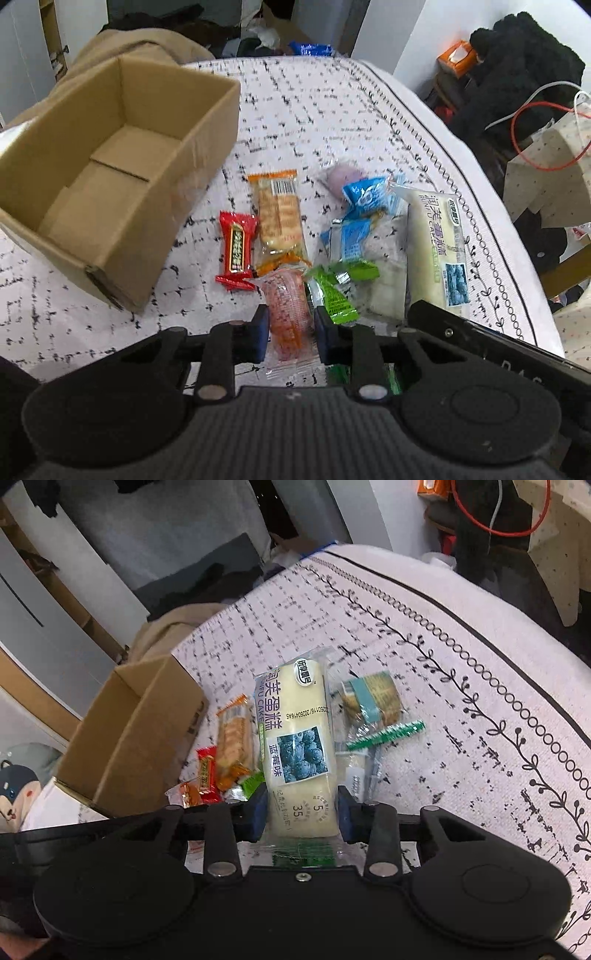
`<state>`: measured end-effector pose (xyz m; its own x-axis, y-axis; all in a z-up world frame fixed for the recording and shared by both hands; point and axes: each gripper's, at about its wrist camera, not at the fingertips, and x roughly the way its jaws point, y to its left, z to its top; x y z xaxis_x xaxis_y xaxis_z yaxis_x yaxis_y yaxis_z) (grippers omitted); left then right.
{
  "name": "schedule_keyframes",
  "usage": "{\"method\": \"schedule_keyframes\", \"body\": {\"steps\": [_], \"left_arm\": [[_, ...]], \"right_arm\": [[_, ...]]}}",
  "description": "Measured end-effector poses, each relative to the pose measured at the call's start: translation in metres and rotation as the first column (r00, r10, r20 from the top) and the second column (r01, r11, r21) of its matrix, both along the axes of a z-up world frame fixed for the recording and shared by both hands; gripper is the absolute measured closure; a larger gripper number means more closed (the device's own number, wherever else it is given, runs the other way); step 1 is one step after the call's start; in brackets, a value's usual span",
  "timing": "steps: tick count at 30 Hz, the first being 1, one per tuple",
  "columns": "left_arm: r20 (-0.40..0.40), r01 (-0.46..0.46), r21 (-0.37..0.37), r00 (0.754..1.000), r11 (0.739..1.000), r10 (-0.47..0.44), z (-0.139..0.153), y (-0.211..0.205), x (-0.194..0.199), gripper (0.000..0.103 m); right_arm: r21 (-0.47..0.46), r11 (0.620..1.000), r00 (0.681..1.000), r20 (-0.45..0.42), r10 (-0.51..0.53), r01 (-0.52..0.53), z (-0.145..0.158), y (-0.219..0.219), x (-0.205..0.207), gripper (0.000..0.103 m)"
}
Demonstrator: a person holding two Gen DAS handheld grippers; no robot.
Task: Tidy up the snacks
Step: 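Carry the cake bar with the right tool over the cardboard box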
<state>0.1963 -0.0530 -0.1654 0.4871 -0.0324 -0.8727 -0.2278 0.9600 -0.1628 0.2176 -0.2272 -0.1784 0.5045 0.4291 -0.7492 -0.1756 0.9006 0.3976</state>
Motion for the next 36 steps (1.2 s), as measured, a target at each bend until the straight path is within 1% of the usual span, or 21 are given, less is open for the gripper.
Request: {"method": "schedule_keyframes", "body": {"steps": [6, 13, 21, 30, 33, 36], "left_arm": [[0.047, -0.008, 0.023, 0.999, 1.000, 0.007, 0.021, 0.008, -0.005, 0.078], [0.085, -0.043, 0.052, 0.996, 0.998, 0.039, 0.042, 0.028, -0.011, 0.078], [0.135, -0.084, 0.070, 0.988, 0.994, 0.074, 0.067, 0.055, -0.015, 0.078], [0.155, -0.150, 0.077, 0.978, 0.986, 0.137, 0.077, 0.092, -0.019, 0.078], [0.163, -0.174, 0.080, 0.974, 0.982, 0.159, 0.080, 0.106, -0.018, 0.078], [0.165, -0.191, 0.083, 0.971, 0.978, 0.175, 0.080, 0.121, -0.017, 0.078]], "right_arm": [[0.047, 0.998, 0.998, 0.052, 0.033, -0.035, 0.013, 0.010, -0.006, 0.066], [0.069, 0.995, 0.993, 0.099, 0.066, -0.073, 0.020, 0.029, -0.006, 0.066], [0.097, 0.989, 0.983, 0.156, 0.095, -0.111, 0.028, 0.058, -0.005, 0.067], [0.127, 0.982, 0.976, 0.184, 0.118, -0.143, 0.035, 0.082, 0.000, 0.067], [0.174, 0.973, 0.979, 0.161, 0.123, -0.151, 0.035, 0.091, 0.003, 0.067], [0.179, 0.969, 0.975, 0.173, 0.137, -0.168, 0.037, 0.101, 0.004, 0.066]]}}
